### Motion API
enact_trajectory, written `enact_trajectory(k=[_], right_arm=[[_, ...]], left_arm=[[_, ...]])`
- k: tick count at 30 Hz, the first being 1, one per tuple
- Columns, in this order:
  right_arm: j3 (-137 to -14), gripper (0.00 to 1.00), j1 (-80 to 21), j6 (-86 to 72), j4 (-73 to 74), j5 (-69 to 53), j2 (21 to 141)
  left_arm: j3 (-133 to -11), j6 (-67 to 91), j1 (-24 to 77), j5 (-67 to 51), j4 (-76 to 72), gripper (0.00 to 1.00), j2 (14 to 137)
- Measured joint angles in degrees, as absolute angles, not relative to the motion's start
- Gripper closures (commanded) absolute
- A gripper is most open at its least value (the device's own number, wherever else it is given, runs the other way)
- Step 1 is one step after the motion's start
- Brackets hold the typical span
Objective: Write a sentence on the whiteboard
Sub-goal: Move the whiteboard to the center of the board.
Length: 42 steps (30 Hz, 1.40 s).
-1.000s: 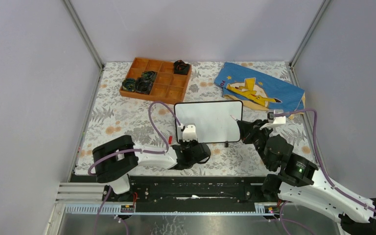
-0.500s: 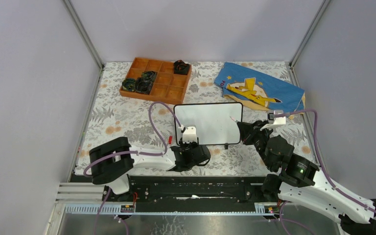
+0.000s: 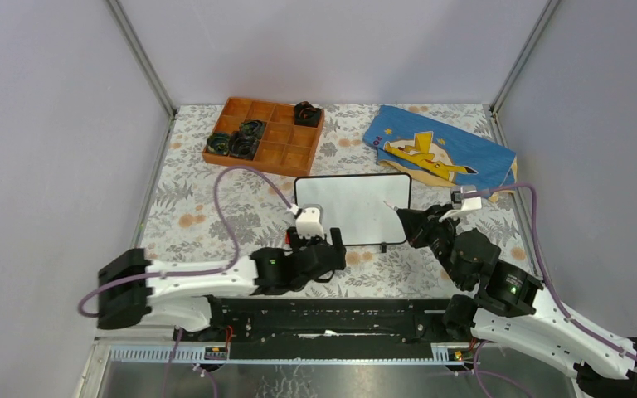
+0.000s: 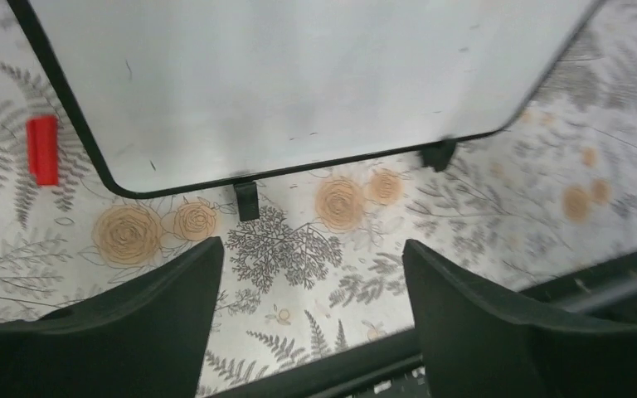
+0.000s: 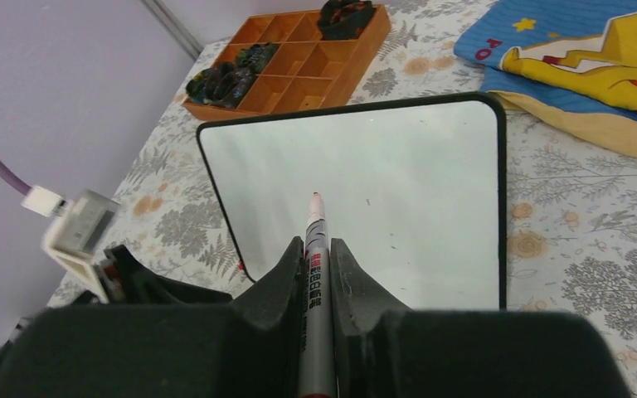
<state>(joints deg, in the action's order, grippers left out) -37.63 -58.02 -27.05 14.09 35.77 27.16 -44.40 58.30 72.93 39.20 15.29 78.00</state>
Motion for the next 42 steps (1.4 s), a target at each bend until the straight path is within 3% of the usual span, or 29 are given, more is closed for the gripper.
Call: enact_trajectory(k=[7, 12, 17, 24, 30, 34, 38, 42], right_arm=[[-39.6, 1.0, -58.0, -26.0, 13.3, 30.1, 26.7], [-39.7, 1.0, -58.0, -25.4, 12.7, 27.7, 26.8], [-39.7, 1.0, -58.0, -25.3, 11.8, 26.2, 26.9], [-39.7, 1.0, -58.0, -25.1, 11.2, 25.8, 28.8], [-39.6, 1.0, -58.0, -24.7, 10.0, 25.8, 29.4], [-39.6, 1.0, -58.0, -24.2, 9.6, 25.8, 29.5], [-39.6, 1.0, -58.0, -23.5, 9.5, 25.6, 30.3], [-39.6, 1.0, -58.0, -22.7, 9.4, 24.8, 30.8]], left_arm=[[-41.8, 45.9, 70.1, 36.1, 16.3, 0.02, 56.0], [-42.1, 37.8, 53.2, 26.5, 16.6, 0.01, 46.6], [-48.2, 36.6, 42.8, 25.1, 23.1, 0.06, 49.5], [-62.5, 39.6, 41.9, 31.2, 35.5, 0.13, 65.0], [-53.3, 35.7, 40.3, 30.5, 32.0, 0.09, 59.6], [-48.6, 33.3, 34.6, 25.8, 25.1, 0.01, 54.8], [-44.5, 35.1, 23.6, 11.5, 14.9, 0.01, 54.0], [-32.2, 37.7, 17.8, -1.6, -0.8, 0.01, 47.9]])
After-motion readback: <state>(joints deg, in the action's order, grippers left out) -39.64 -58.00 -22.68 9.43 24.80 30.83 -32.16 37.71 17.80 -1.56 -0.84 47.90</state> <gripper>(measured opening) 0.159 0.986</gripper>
